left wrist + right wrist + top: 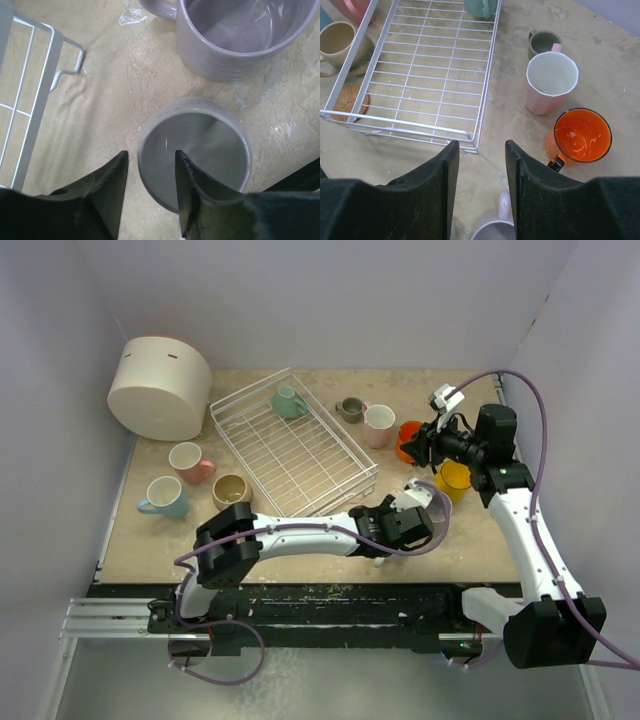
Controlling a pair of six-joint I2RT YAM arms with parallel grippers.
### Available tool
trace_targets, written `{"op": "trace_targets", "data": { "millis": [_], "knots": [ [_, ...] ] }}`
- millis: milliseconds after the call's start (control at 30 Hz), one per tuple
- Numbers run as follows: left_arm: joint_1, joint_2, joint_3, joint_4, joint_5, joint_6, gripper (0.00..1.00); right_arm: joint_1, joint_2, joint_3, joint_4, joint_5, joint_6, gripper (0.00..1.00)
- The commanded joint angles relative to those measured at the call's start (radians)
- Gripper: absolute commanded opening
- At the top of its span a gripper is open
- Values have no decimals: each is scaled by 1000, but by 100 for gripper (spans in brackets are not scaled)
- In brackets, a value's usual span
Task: Load the cups into the dish rack
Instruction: Pick up the cup at the center of the board.
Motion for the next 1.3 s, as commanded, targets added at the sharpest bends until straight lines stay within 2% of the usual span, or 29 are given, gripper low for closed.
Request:
{"op": "trace_targets", "data": {
  "millis": [0, 200, 333, 500, 633, 867, 1000, 1267],
  "knots": [
    [3, 57, 97, -59, -7, 53, 42, -10, -29, -21, 36, -3, 11, 45],
    [2, 127, 152, -131, -35, 48, 23, -11, -23, -25, 36, -12, 10, 45],
    [2, 119, 143, -118, -27, 40, 0, -14, -27, -32, 40, -12, 7, 45],
    [-9, 23, 70, -64, -24, 11, 0, -14, -24, -31, 36, -52, -4, 45],
    [-26, -133, -87, 59, 5, -37, 0, -14, -32, -37, 30, -81, -25, 48],
    [-42, -507, -553, 520, 103, -149, 0, -14, -51, -56, 28, -147, -61, 51],
    [-40, -699, -743, 706, 123, -184, 0, -15, -60, -63, 27, -200, -87, 51],
    [66, -895, -871, 886, 306, -191, 0, -16, -94, -87, 36, -319, -137, 52]
  ]
}}
